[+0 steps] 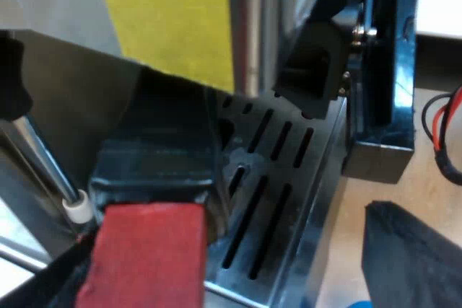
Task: Put the handle in the coffee machine
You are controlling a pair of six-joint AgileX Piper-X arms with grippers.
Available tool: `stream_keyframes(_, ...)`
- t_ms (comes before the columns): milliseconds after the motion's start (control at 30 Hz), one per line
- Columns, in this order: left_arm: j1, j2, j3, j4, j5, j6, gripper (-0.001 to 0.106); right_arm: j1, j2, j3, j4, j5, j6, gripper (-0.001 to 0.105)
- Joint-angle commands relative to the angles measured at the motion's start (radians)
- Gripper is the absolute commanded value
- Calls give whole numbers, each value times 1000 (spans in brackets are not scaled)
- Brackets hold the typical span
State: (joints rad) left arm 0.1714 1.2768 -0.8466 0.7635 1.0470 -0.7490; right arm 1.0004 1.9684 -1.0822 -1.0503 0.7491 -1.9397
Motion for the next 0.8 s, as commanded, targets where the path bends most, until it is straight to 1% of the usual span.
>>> stream_keyframes(33, 17, -24, -20, -53, 40, 14, 66, -8, -33, -20, -106, 13, -10, 39)
stream_keyframes(200, 60, -24, -20, -106, 44, 14, 66, -8, -33, -20, -106, 13, -10, 39)
stream_keyframes(267, 94, -24, -20, -139, 43, 14, 66, -8, -33, -20, -106, 13, -10, 39)
stream_keyframes(400, 128, -24, -20, -140, 43, 14, 66, -8, -33, -20, -106, 13, -10, 39)
stream_keyframes(500, 162, -24, -20, -140, 71, 1, 66, -8, -33, -20, -106, 13, -10, 39)
stream_keyframes(533, 175, -24, -20, -140, 92, -14, 66, -8, -33, -20, -106, 13, -10, 39)
stream_keyframes(633, 190, -24, -25, -140, 104, -44, 66, -8, -33, -20, -106, 13, -10, 39)
stream_keyframes(733, 205, -24, -58, -137, 100, -90, 66, -8, -33, -20, -106, 13, -10, 39)
stream_keyframes(767, 205, -24, -79, -131, 81, -102, 66, -8, -33, -20, -106, 13, -10, 39)
stream_keyframes(800, 205, -24, -83, -130, 78, -102, 66, -8, -33, -20, -106, 13, -10, 39)
